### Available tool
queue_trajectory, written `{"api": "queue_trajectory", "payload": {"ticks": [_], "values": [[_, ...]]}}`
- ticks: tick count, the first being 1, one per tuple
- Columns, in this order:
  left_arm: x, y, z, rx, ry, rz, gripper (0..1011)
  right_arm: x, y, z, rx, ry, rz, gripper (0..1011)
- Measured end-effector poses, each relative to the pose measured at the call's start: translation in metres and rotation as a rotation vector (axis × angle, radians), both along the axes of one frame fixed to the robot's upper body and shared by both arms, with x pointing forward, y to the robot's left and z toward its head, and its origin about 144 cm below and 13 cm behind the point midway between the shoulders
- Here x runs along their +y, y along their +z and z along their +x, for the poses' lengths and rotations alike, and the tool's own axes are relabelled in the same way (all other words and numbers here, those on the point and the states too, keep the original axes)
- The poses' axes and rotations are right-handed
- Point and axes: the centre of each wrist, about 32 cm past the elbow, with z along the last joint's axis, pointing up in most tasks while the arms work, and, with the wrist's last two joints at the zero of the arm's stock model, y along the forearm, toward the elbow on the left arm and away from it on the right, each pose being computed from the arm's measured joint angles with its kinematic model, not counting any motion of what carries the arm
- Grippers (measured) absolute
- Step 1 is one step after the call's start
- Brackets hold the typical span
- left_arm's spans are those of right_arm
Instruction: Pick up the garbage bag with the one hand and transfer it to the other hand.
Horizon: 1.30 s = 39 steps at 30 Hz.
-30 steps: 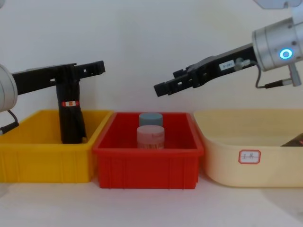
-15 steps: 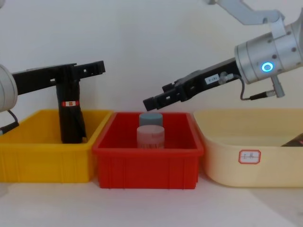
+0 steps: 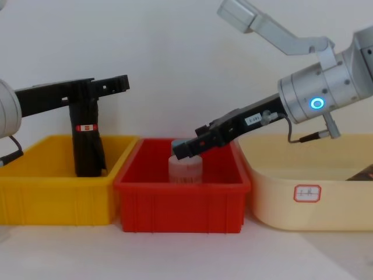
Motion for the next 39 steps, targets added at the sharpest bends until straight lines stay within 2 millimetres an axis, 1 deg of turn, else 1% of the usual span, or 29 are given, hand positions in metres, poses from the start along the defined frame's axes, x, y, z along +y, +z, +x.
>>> {"api": "queue_trajectory", "payload": {"ticks": [13, 28, 31, 33, 34, 38, 39], "values": [[0.0, 0.0, 0.0, 0.0, 0.0, 0.0, 1001, 0.003, -0.011, 0.012, 0.022, -0.003, -0.007, 1001], [0.0, 0.0, 0.0, 0.0, 0.0, 0.0, 1001, 0.003, -0.019, 0.018, 0.043, -0.009, -0.015, 993], [0.0, 0.0, 0.0, 0.0, 0.0, 0.0, 1000, 0.003, -0.02, 0.018, 0.044, -0.009, -0.015, 921], [0.0, 0.0, 0.0, 0.0, 0.0, 0.0, 1001, 0.003, -0.02, 0.019, 0.045, -0.01, -0.015, 891], [0.0, 0.0, 0.0, 0.0, 0.0, 0.0, 1001, 0.003, -0.021, 0.019, 0.046, -0.011, -0.016, 843], [0.0, 0.0, 0.0, 0.0, 0.0, 0.0, 1001, 0.003, -0.021, 0.019, 0.048, -0.012, -0.017, 756], [0.0, 0.0, 0.0, 0.0, 0.0, 0.0, 1001, 0.003, -0.021, 0.019, 0.049, -0.012, -0.017, 717]]}}
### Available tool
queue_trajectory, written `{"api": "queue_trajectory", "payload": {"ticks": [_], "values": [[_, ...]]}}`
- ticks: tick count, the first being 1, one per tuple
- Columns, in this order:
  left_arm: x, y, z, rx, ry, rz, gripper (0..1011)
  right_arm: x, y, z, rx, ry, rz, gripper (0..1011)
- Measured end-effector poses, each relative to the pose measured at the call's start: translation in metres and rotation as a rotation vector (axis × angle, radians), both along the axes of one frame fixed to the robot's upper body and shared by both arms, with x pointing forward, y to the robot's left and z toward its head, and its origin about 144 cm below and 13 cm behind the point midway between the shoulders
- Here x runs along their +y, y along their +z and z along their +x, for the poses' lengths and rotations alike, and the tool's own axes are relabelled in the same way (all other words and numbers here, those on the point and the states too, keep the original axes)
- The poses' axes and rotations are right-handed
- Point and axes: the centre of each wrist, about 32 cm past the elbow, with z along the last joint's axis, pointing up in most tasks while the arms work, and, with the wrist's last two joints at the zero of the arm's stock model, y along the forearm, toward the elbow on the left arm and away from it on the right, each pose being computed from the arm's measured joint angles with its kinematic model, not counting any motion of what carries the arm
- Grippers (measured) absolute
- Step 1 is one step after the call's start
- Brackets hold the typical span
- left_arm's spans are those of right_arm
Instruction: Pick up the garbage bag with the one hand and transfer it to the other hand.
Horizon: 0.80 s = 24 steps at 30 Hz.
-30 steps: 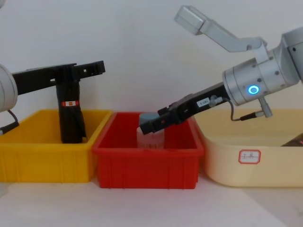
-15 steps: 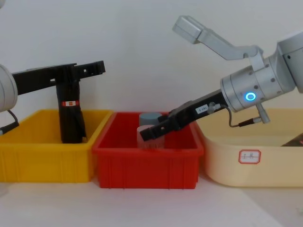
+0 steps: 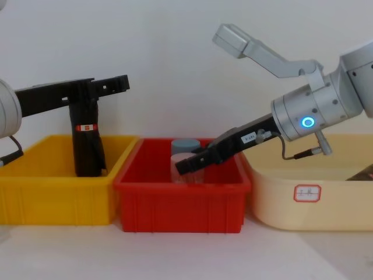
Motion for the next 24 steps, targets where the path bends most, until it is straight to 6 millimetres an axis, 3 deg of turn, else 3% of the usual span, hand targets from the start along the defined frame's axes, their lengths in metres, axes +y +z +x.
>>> {"api": "queue_trajectory", "payload": {"ticks": [3, 15, 24], "values": [[0.0, 0.0, 0.0, 0.0, 0.0, 0.0, 1001, 0.0, 0.0, 0.0, 0.001, 0.0, 0.0, 648], [0.0, 0.0, 0.0, 0.0, 0.0, 0.0, 1001, -0.001, 0.002, -0.001, -0.01, -0.008, 0.016, 648], [0.0, 0.0, 0.0, 0.0, 0.0, 0.0, 1000, -0.013, 0.022, -0.007, -0.069, -0.061, 0.091, 648]]}}
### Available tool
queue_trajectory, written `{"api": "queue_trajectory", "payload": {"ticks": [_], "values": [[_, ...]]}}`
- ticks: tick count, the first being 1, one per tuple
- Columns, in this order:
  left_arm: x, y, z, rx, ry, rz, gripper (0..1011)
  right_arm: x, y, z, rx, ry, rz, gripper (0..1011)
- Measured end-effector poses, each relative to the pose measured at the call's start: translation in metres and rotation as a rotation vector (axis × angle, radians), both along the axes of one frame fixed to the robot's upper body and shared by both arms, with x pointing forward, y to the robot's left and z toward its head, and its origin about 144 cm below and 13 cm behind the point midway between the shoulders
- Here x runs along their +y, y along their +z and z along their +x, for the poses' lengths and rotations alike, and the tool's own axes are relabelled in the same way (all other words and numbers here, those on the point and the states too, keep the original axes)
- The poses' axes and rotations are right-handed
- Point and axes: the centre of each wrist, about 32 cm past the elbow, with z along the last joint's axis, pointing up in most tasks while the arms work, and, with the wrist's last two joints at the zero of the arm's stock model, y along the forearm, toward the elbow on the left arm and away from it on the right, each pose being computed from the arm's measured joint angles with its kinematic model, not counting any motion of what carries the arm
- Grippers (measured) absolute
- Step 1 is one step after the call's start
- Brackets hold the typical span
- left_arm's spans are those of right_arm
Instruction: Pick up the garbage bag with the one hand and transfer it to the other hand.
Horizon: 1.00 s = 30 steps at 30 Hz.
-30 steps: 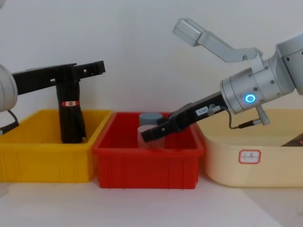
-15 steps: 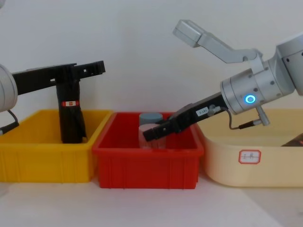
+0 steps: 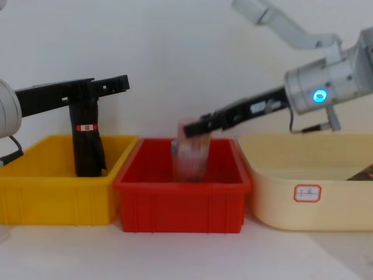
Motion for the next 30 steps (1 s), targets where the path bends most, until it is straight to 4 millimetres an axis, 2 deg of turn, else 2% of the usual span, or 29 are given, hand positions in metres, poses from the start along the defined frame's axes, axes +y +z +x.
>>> {"api": "queue_trajectory", "payload": {"ticks": [12, 18, 24, 30], "values": [[0.0, 0.0, 0.0, 0.0, 0.0, 0.0, 1000, -0.036, 0.042, -0.013, -0.132, -0.119, 0.131, 648], [0.0, 0.0, 0.0, 0.0, 0.0, 0.0, 1000, -0.068, 0.057, -0.026, -0.191, -0.217, 0.199, 648], [0.0, 0.0, 0.0, 0.0, 0.0, 0.0, 1001, -0.094, 0.055, -0.038, -0.201, -0.295, 0.225, 648], [0.0, 0.0, 0.0, 0.0, 0.0, 0.0, 1001, -0.117, 0.039, -0.052, -0.179, -0.35, 0.224, 653]]}}
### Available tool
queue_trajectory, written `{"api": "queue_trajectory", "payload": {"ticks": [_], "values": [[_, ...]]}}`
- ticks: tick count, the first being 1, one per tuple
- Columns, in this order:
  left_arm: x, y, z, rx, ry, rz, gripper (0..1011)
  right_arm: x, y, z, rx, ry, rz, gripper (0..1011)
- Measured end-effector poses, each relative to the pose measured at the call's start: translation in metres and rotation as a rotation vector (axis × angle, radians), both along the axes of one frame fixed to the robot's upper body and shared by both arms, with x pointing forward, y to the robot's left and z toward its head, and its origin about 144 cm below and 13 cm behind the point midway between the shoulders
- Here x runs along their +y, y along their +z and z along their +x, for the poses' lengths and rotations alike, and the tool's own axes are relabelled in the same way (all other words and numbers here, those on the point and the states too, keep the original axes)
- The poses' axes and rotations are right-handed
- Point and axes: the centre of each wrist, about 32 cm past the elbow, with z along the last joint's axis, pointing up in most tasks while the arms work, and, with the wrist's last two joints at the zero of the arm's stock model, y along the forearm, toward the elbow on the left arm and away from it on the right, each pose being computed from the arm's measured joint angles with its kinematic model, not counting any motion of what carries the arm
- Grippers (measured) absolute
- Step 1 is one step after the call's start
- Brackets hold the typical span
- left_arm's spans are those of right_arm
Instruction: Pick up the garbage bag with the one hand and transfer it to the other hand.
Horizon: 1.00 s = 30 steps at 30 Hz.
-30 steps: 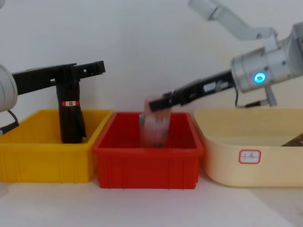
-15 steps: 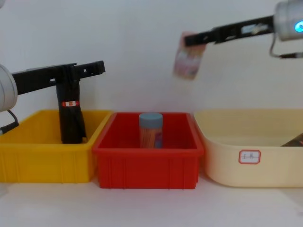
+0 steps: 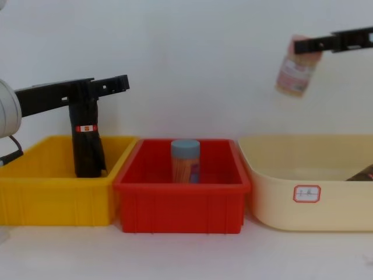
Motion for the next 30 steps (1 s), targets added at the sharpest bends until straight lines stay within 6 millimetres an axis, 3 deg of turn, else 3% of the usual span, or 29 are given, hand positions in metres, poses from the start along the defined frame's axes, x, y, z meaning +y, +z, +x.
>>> {"api": "queue_trajectory", "payload": {"ticks": [13, 23, 30], "values": [[0.0, 0.0, 0.0, 0.0, 0.0, 0.0, 1001, -0.019, -0.016, -0.016, 0.03, -0.04, 0.001, 1001], [0.0, 0.0, 0.0, 0.0, 0.0, 0.0, 1001, -0.012, -0.023, -0.023, -0.029, -0.047, 0.067, 1000], [0.0, 0.0, 0.0, 0.0, 0.0, 0.0, 1001, 0.003, -0.033, -0.038, -0.081, -0.053, 0.145, 999]]}}
